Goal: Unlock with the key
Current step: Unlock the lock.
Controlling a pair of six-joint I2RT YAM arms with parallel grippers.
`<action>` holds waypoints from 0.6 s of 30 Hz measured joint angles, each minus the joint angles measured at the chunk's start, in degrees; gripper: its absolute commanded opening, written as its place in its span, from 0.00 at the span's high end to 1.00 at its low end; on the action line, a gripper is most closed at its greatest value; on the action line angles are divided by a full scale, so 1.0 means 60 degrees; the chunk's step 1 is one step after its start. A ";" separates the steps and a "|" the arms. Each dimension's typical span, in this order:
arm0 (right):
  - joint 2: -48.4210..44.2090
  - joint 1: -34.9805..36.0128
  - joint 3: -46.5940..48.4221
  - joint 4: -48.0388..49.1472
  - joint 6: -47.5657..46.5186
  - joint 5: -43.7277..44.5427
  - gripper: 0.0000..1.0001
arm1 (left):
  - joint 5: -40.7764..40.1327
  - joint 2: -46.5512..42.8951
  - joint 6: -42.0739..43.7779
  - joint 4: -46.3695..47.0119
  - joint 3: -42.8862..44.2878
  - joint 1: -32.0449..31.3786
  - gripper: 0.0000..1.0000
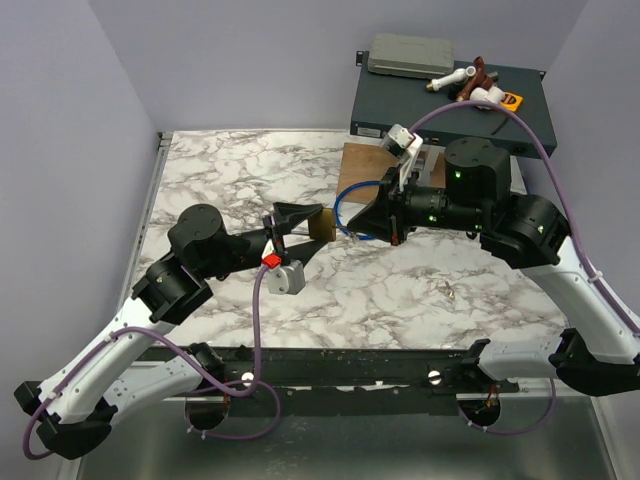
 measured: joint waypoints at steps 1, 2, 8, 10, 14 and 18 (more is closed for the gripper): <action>0.0000 0.0000 -0.0044 0.0018 0.0022 0.0011 0.99 | -0.0025 0.0011 0.0025 -0.0047 0.0000 -0.0004 1.00; 0.0000 0.0000 -0.0076 0.0029 0.0051 0.0033 0.99 | -0.0047 0.0025 0.0058 -0.0106 0.0000 -0.0007 1.00; 0.0000 0.0000 -0.0193 0.0047 0.0149 0.0087 0.99 | -0.0113 0.0058 0.0124 -0.0277 0.0004 -0.0058 1.00; -0.0018 0.0000 -0.0222 0.0087 0.0153 0.0106 0.99 | -0.0113 0.0058 0.0117 -0.0273 0.0004 -0.0058 1.00; -0.0109 0.0000 -0.0412 0.0266 0.0211 0.0142 0.99 | -0.0113 0.0044 0.0044 -0.0273 0.0004 -0.0058 1.00; -0.0291 -0.0004 -0.0729 0.0528 0.0339 0.0157 0.99 | -0.0106 0.0004 -0.0055 -0.0273 0.0004 -0.0058 1.00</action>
